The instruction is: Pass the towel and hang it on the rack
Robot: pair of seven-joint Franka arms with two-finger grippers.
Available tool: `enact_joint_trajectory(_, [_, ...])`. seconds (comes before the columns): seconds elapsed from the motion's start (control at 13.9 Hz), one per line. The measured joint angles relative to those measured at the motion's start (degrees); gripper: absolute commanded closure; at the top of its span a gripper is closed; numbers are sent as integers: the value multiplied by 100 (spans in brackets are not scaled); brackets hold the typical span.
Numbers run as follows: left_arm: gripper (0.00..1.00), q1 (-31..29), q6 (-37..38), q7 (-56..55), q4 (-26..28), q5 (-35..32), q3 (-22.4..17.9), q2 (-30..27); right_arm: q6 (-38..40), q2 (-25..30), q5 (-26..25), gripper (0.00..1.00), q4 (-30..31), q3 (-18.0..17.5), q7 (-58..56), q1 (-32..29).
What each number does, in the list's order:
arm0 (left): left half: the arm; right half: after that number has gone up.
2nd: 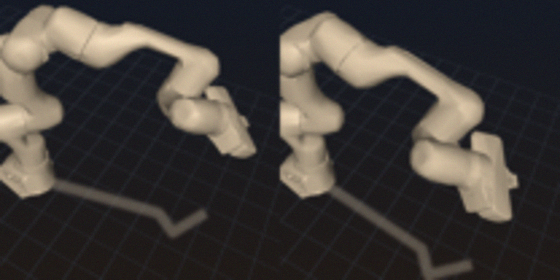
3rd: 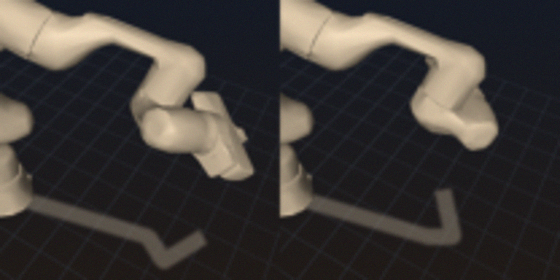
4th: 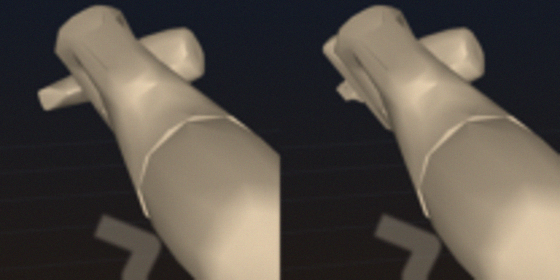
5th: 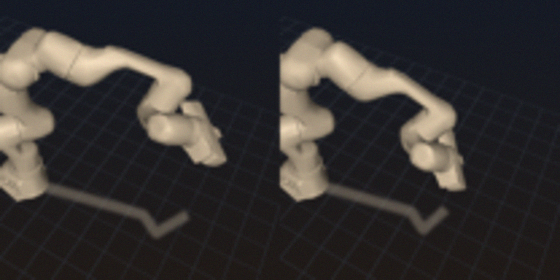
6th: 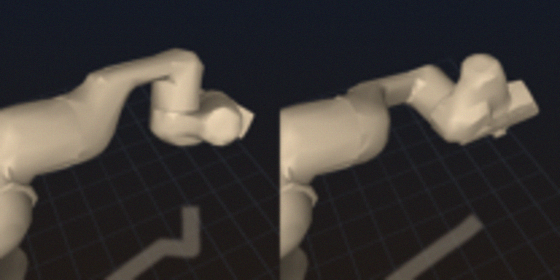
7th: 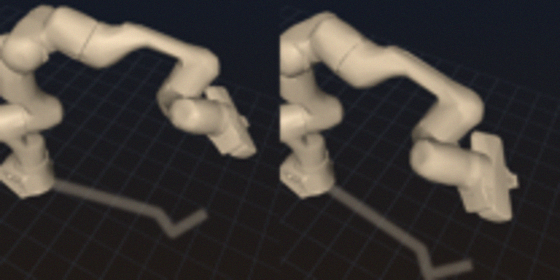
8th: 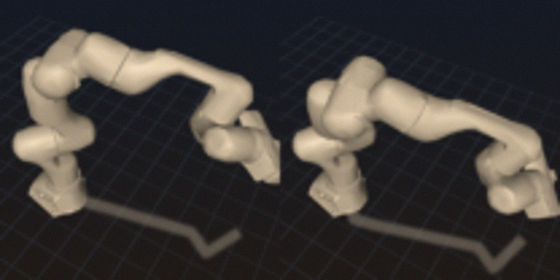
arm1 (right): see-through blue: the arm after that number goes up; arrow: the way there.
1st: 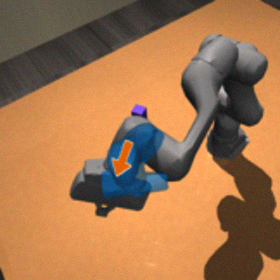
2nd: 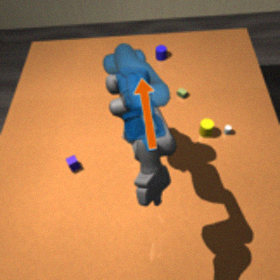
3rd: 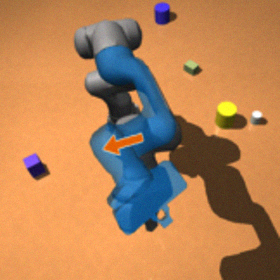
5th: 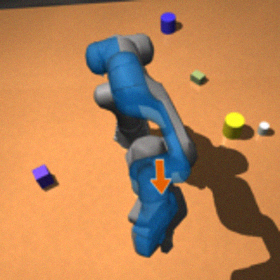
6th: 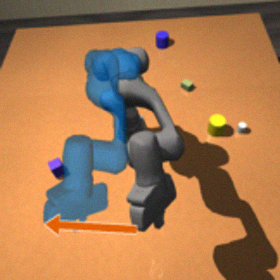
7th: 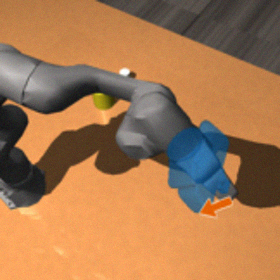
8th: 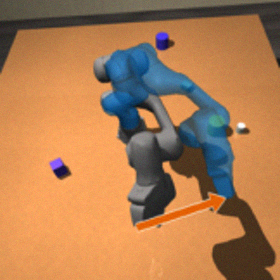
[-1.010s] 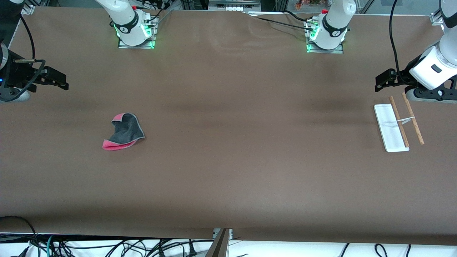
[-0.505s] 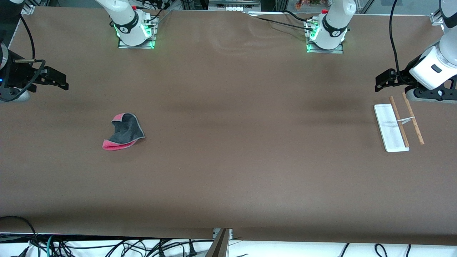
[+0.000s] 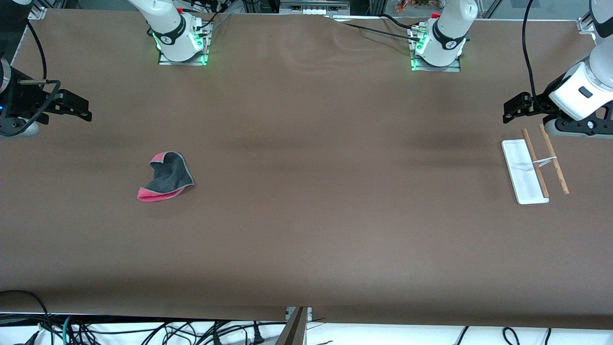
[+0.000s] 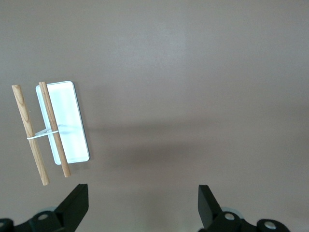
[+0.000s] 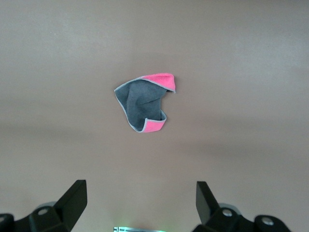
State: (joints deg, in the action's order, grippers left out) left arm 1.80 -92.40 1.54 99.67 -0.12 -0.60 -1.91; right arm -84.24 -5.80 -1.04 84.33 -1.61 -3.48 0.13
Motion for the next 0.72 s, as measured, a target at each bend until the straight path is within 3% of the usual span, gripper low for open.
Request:
enact_joint_trajectory(0.36, [0, 0, 0, 0, -1, 0, 0, 0, -41, -139, 0, 0, 16, -8, 0, 1])
enact_joint_trajectory(0.72, [0, 2, 0, 0, -3, 0, 0, 0, -211, -645, -2, 0, 51, -30, 0, 36])
